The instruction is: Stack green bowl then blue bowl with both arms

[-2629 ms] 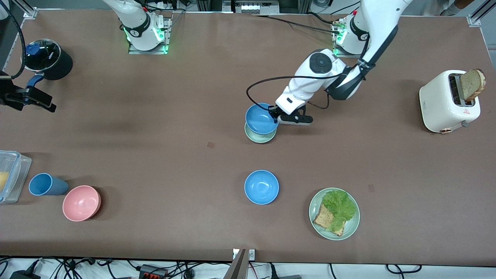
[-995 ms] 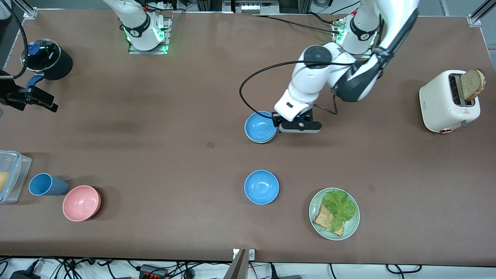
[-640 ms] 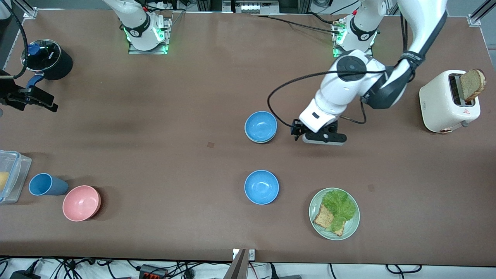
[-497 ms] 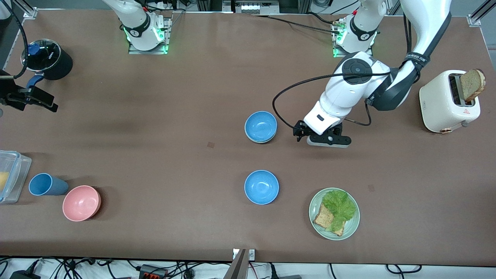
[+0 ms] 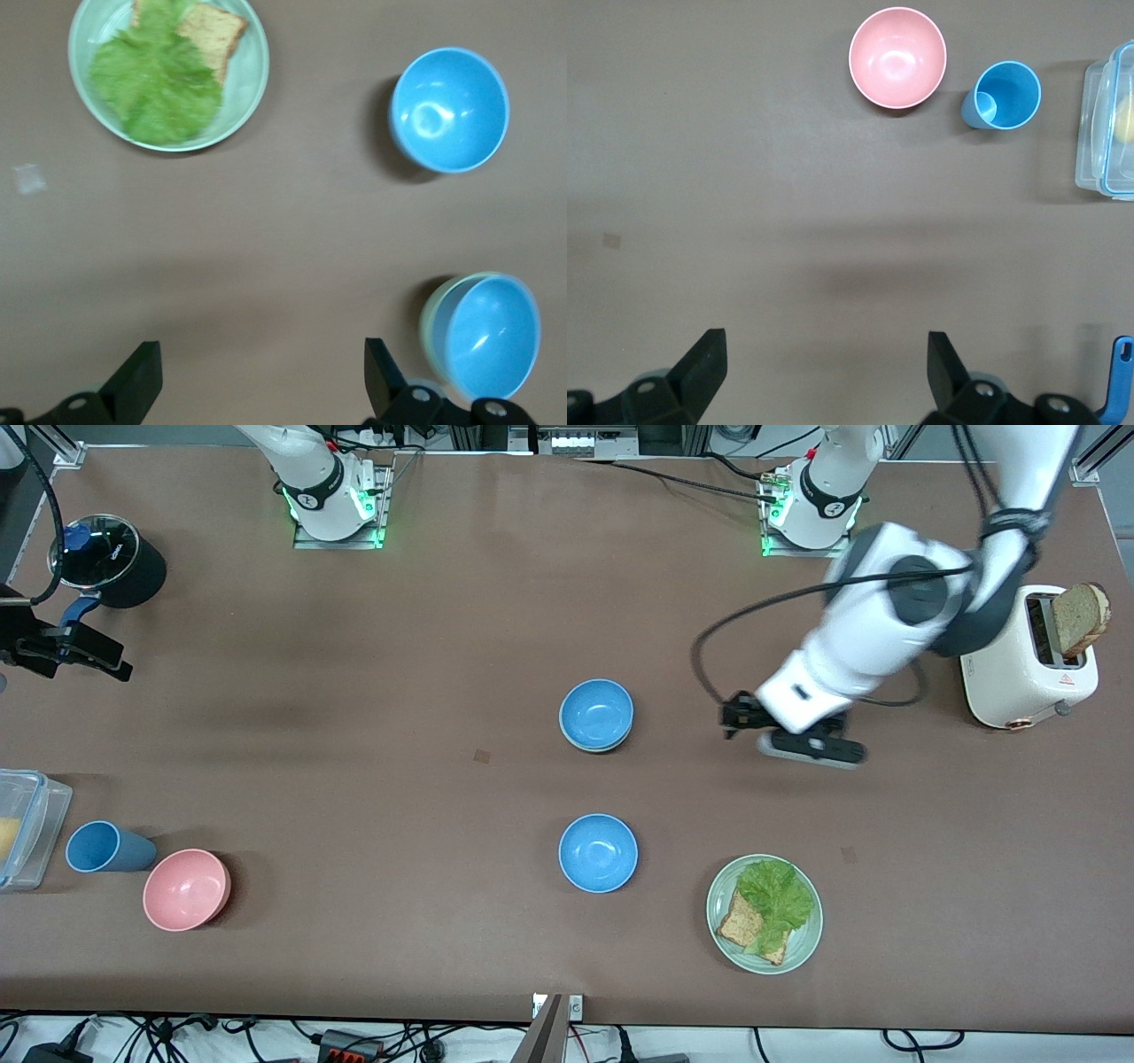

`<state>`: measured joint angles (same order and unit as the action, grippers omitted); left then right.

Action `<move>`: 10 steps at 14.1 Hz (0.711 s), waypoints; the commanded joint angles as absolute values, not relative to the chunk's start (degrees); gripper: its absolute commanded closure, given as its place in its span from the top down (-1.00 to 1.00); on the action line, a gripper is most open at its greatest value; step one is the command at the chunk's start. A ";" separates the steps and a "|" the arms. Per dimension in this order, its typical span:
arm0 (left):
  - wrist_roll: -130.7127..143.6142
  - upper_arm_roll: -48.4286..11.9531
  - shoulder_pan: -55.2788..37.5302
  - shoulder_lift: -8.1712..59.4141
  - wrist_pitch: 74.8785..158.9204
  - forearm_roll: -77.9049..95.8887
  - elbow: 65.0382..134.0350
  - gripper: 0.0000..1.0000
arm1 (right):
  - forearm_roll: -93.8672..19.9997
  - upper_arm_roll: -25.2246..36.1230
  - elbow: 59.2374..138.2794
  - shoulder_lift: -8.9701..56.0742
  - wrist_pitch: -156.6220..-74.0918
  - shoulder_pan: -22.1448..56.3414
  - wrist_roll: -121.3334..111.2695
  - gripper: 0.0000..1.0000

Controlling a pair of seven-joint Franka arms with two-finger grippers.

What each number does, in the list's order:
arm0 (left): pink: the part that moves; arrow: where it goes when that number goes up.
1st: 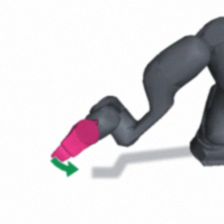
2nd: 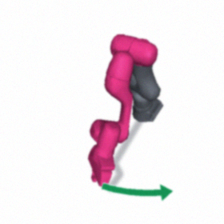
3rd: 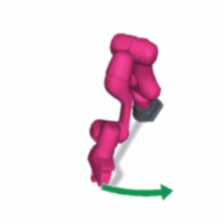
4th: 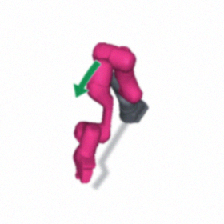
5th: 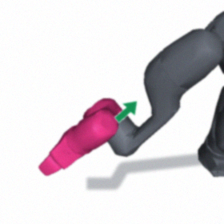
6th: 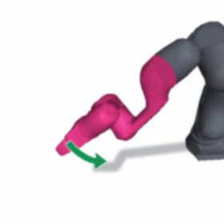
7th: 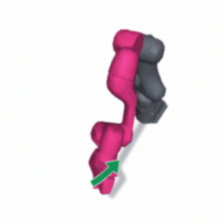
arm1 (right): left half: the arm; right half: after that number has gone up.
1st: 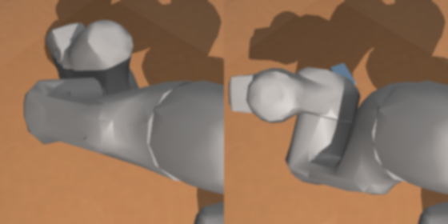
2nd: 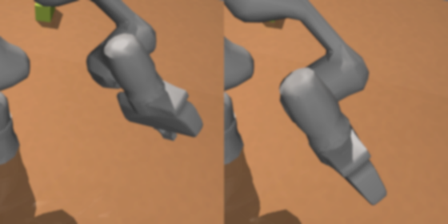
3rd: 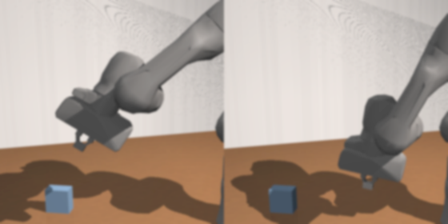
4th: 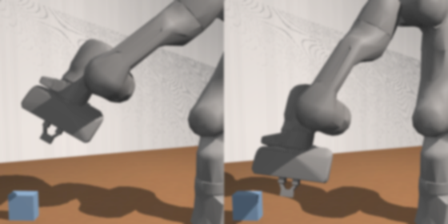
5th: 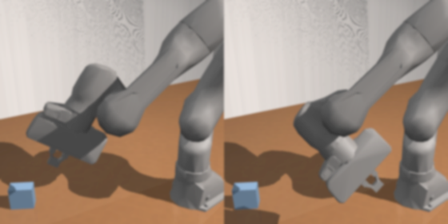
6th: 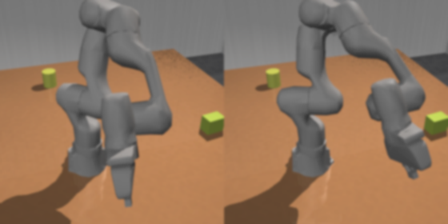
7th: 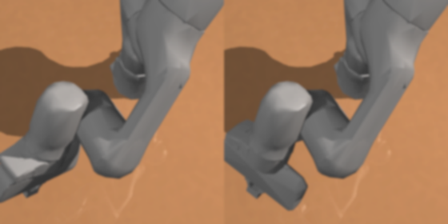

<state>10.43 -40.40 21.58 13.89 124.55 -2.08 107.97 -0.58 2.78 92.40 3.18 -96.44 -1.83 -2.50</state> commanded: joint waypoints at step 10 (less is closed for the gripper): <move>0.18 -10.91 8.37 0.44 90.27 1.94 96.51 1.00 | 0.09 2.72 92.37 2.29 -95.71 -1.67 -2.37 1.00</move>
<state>1.35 -13.16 11.60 0.33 93.82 1.03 99.12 -0.58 2.79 92.34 3.16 -96.43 -1.83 -2.50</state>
